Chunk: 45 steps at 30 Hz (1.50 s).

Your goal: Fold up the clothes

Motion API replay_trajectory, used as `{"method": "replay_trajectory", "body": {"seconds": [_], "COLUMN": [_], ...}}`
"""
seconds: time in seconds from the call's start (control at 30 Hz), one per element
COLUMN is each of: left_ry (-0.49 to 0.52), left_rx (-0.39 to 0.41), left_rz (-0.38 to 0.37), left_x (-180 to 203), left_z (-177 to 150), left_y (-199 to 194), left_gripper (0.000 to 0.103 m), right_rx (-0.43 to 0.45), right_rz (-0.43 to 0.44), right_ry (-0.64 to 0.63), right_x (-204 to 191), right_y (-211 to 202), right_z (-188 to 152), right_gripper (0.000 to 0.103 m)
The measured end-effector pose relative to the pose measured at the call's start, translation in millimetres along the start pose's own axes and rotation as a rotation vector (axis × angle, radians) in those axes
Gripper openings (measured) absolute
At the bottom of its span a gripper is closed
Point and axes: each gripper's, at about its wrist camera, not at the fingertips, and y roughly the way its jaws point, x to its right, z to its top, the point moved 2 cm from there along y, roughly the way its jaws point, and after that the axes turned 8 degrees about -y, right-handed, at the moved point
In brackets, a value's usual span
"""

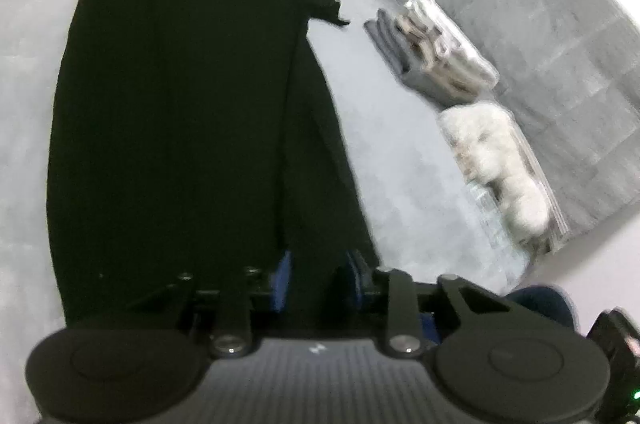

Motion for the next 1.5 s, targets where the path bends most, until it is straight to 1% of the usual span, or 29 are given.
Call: {"method": "replay_trajectory", "body": {"seconds": [0.03,0.07,0.1,0.17,0.23,0.33,0.43,0.47,0.5,0.53,0.57,0.63,0.77,0.83,0.87,0.9,0.93,0.97,1.0,1.13,1.23,1.3,1.43,1.5], "left_ry": [0.013,0.005,-0.008,-0.028,-0.023,-0.019,-0.048,-0.053,-0.056,-0.059,-0.065,-0.078,-0.056,-0.034,-0.026,-0.018,-0.014,-0.011,-0.008,-0.026,-0.003,0.014,-0.022,-0.033], "left_rx": [0.002,0.000,-0.002,-0.007,-0.012,-0.018,-0.013,-0.004,0.006,0.017,0.019,0.018,-0.006,0.003,0.022,0.044,0.065,0.087,0.110,0.127,0.121,0.113,0.075,0.078], "left_rz": [0.017,0.007,-0.010,-0.054,-0.071,-0.043,-0.017,-0.017,-0.019,-0.021,-0.026,-0.031,-0.009,-0.003,-0.005,-0.007,-0.007,-0.002,0.004,0.022,0.068,0.102,0.101,0.106], "left_x": [1.8,2.9,3.9,7.6,12.1,12.4,4.4,3.2,2.2,1.3,0.4,-1.2,0.0,0.9,1.1,1.2,0.7,0.4,0.2,-3.1,-3.2,-4.3,-13.8,-18.2], "left_z": [-1.5,-2.3,-2.9,-5.9,-11.0,-16.0,-14.6,-13.0,-11.8,-10.7,-9.9,-9.8,-13.6,-10.9,-7.3,-3.1,1.1,6.8,12.9,35.6,47.5,53.0,63.1,70.5], "left_y": [0.9,0.4,-0.4,-3.0,-3.9,-0.2,0.0,-1.4,-3.5,-5.8,-6.6,-6.6,-3.6,-10.6,-16.9,-23.7,-28.9,-32.8,-36.5,-29.3,-16.6,-6.6,7.7,11.9], "left_gripper": [0.005,0.000,0.000,0.001,0.001,0.001,0.000,0.000,0.001,0.001,0.001,0.001,0.001,0.006,0.014,0.025,0.030,0.035,0.035,0.035,0.035,0.036,0.036,0.036], "right_rx": [-0.007,-0.004,0.001,0.013,0.022,0.013,-0.037,-0.035,-0.034,-0.036,-0.035,-0.020,0.005,0.013,0.017,0.021,0.024,0.028,0.033,0.062,0.027,0.014,-0.016,-0.023], "right_rz": [-0.006,-0.003,-0.003,-0.022,-0.038,-0.028,-0.010,-0.010,-0.007,0.003,0.008,-0.001,-0.028,-0.036,-0.039,-0.041,-0.042,-0.043,-0.041,0.010,0.050,0.024,-0.011,-0.042], "right_ry": [-0.009,-0.012,-0.013,-0.008,0.008,0.044,0.069,0.075,0.080,0.087,0.099,0.126,0.135,0.156,0.172,0.191,0.217,0.244,0.268,0.374,0.440,0.472,0.518,0.552], "right_x": [-0.5,-0.9,-0.7,2.5,9.1,20.1,24.8,24.4,24.2,24.9,26.7,32.6,44.0,54.7,61.4,68.9,78.7,88.5,98.0,138.7,169.4,192.4,224.6,239.8], "right_y": [1.8,0.0,-2.3,-10.9,-18.2,-19.4,-8.9,-9.0,-9.3,-10.2,-11.7,-14.7,-12.5,-7.8,-5.0,-1.4,3.8,9.0,14.9,55.9,105.3,138.2,197.5,223.2], "right_z": [-1.5,-1.4,-1.1,0.0,1.6,2.6,-2.5,-3.6,-3.9,-2.4,-0.5,4.0,17.8,28.7,34.7,42.0,52.2,62.3,73.3,131.5,171.2,191.7,218.4,227.4], "right_gripper": [0.013,0.005,0.004,0.004,0.004,0.004,0.006,0.006,0.011,0.017,0.018,0.019,0.019,0.019,0.019,0.024,0.036,0.041,0.043,0.043,0.043,0.043,0.043,0.043]}}
